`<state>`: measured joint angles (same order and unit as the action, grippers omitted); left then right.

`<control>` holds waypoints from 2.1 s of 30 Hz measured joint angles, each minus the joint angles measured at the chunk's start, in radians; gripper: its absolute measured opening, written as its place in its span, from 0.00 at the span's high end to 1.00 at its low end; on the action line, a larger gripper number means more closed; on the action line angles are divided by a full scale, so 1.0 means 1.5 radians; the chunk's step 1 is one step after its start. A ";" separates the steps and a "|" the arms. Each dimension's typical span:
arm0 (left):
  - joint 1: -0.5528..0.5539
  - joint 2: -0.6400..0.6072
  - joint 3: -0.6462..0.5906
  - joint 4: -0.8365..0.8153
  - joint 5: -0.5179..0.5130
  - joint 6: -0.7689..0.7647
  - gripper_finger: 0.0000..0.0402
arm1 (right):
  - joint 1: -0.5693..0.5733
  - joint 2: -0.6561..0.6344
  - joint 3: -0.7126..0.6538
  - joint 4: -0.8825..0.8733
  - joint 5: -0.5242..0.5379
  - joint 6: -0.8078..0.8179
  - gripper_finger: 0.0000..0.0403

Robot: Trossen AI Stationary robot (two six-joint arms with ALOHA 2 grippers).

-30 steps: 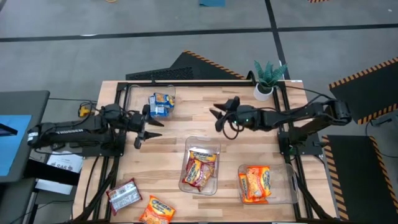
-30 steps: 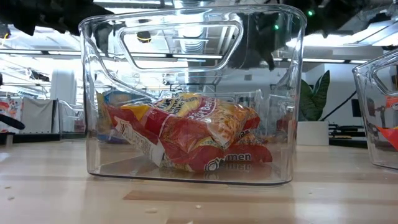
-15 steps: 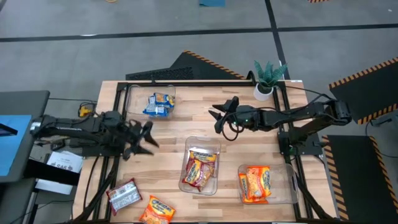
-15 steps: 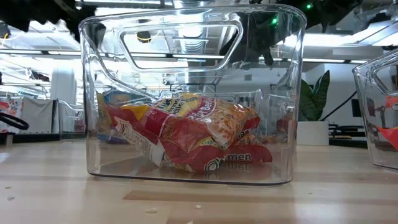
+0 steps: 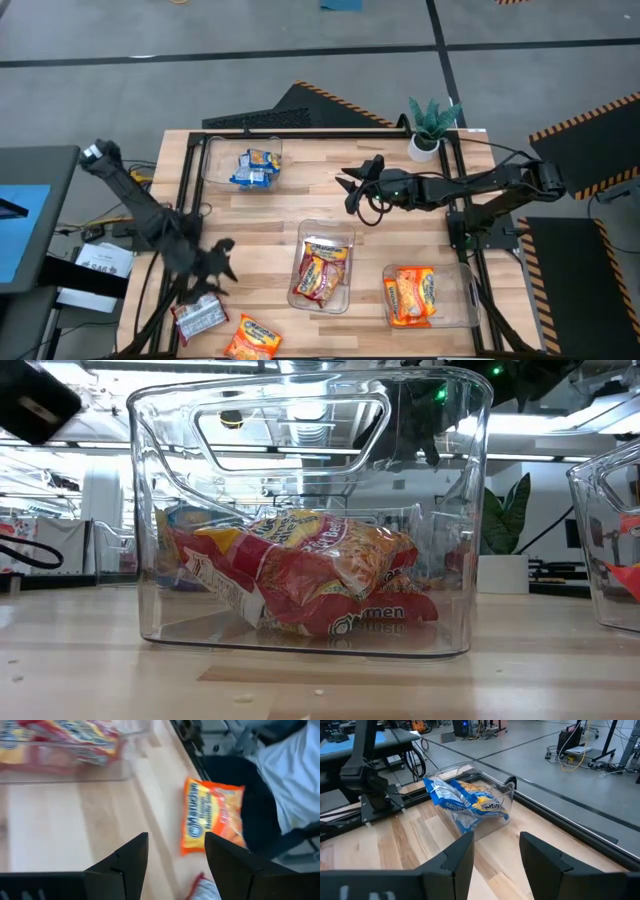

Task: Sort Maruchan noodles
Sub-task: Put the red noodle pack into the middle transparent bin

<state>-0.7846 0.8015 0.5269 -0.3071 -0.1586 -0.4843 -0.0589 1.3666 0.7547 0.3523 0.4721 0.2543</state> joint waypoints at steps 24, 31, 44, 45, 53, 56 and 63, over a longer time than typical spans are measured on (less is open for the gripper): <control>-0.215 0.496 0.283 -0.387 0.069 -0.303 0.54 | -0.001 0.000 0.000 -0.025 0.000 0.001 0.55; -0.213 0.523 0.284 -0.369 0.083 -0.295 0.54 | -0.001 0.000 0.000 -0.025 0.000 0.000 0.55; -0.167 0.543 0.252 -0.399 0.105 -0.286 0.78 | -0.002 0.000 0.000 -0.025 0.000 0.000 0.55; -0.163 0.543 0.251 -0.407 0.100 -0.287 0.85 | -0.002 0.000 0.000 -0.025 0.000 0.000 0.55; -0.128 0.537 0.243 -0.435 -0.054 -0.188 1.00 | -0.002 0.000 0.000 -0.025 0.000 0.000 0.55; -0.105 0.522 0.237 -0.437 -0.167 -0.122 1.00 | -0.002 0.000 0.000 -0.025 0.000 0.000 0.55; -0.039 0.433 0.241 -0.446 -0.328 -0.031 1.00 | -0.002 0.000 0.000 -0.025 0.000 0.000 0.55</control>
<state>-0.8437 1.4504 0.8886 -0.9759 -0.6505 -0.5301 -0.0612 1.3670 0.7547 0.3149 0.4721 0.2539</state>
